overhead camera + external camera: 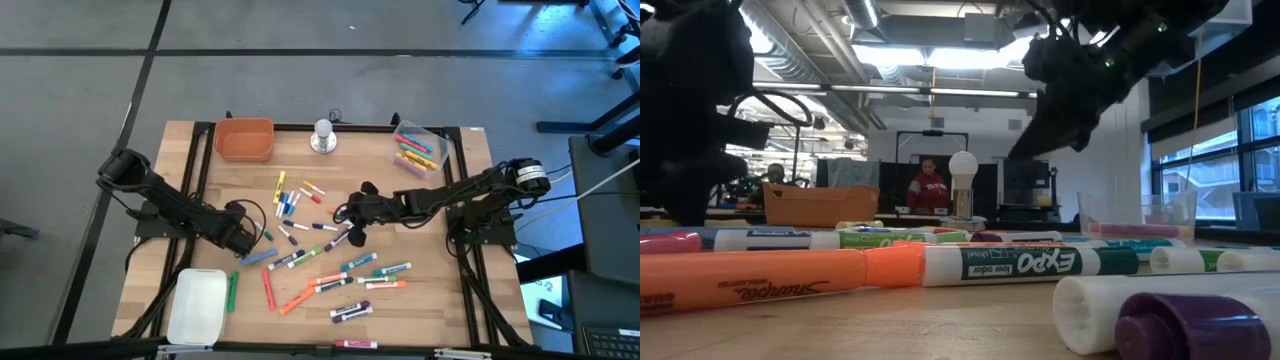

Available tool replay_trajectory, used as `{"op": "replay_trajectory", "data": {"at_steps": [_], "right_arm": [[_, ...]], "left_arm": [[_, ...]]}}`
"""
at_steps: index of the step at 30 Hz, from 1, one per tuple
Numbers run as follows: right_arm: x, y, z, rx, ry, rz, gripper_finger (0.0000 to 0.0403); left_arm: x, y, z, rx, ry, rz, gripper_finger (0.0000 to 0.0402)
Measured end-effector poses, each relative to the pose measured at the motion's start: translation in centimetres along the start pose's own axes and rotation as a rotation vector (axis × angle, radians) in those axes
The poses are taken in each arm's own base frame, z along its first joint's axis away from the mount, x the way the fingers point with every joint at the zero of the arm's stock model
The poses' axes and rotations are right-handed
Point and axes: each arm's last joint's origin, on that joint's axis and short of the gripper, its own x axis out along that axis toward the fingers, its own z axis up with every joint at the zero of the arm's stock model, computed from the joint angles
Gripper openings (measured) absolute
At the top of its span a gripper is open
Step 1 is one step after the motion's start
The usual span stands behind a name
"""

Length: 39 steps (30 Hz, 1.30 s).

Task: Pick & Place Markers
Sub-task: Put the large yellow highlighter pen into the transparent bin

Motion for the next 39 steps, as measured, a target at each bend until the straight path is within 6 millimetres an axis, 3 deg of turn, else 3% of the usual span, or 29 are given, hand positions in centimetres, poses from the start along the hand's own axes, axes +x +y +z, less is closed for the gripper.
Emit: {"op": "replay_trajectory", "data": {"at_steps": [6, 11, 18, 24, 35, 39], "right_arm": [[0.3, 0.7, 0.4, -0.020, -0.067, 0.034, 0.0019], [1.4, 1.2, 0.5, 0.032, -0.126, 0.059, 0.0019], [4.0, 2.6, -0.7, 0.074, -0.183, 0.118, 0.0019], [5.5, 2.8, -1.1, 0.061, -0.222, 0.170, 0.0021], [5.4, 2.8, -0.6, 0.071, -0.242, 0.271, 0.0108], [5.4, 2.9, -0.5, 0.080, -0.242, 0.292, 0.0140]], "left_arm": [[-0.4, -0.4, 0.5, -0.018, -0.137, -0.008, 0.0072], [-1.8, -1.4, 1.1, -0.014, -0.225, -0.049, 0.0060], [-5.2, -3.7, 2.0, -0.022, -0.469, -0.170, 0.0063], [-6.0, -6.4, 2.4, -0.052, -0.610, -0.338, 0.0064], [-7.1, -8.6, 3.4, -0.100, -0.843, -0.401, 0.0065], [-7.2, -8.9, 4.1, -0.165, -0.815, -0.455, 0.0065]]}}
